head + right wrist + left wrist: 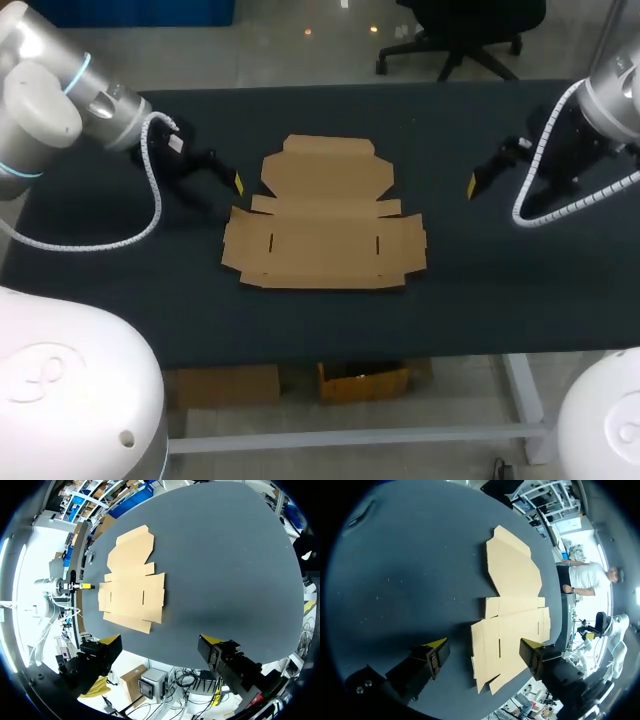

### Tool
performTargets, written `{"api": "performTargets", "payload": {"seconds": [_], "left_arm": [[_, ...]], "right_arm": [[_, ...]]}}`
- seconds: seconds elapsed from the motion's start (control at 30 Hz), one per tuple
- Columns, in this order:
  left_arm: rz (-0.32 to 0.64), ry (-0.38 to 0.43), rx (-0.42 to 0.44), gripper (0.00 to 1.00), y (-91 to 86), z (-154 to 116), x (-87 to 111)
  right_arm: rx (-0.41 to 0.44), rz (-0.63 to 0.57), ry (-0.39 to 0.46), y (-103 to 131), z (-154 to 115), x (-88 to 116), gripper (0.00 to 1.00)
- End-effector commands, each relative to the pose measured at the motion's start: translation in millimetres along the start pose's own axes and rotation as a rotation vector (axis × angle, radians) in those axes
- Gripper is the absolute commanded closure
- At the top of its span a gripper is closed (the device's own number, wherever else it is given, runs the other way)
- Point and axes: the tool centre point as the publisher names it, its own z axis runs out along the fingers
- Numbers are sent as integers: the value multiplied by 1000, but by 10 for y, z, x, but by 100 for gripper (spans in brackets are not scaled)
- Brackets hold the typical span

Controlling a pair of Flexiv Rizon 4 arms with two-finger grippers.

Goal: Assemble the packaging by folding the flat box into shape, placing the metal phone stand inside, and closing the box properly

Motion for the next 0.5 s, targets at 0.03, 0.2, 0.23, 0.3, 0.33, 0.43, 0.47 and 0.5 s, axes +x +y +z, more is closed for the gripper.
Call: {"api": "performTargets", "payload": {"seconds": [0.03,0.2,0.23,0.3,0.33,0.43,0.47,0.5], "left_arm": [[-3,-8,-37,0,-71,-64,31],[-8,-12,-77,0,-28,-184,74],[-8,-12,-77,0,-28,-184,74],[-8,-12,-77,0,-28,-184,74],[-8,-12,-77,0,-28,-184,74],[-8,-12,-77,0,-28,-184,74],[-8,-12,-77,0,-28,-184,74],[-8,-12,-77,0,-28,-184,74]], "right_arm": [[-6,4,2,-34,-30,-25,0],[-9,24,6,-33,-26,-55,0],[-9,24,6,-33,-26,-55,0],[-9,24,6,-33,-26,-55,0],[-9,24,6,-33,-26,-55,0],[-9,24,6,-33,-26,-55,0],[-9,24,6,-33,-26,-55,0],[-9,24,6,-33,-26,-55,0]]}}
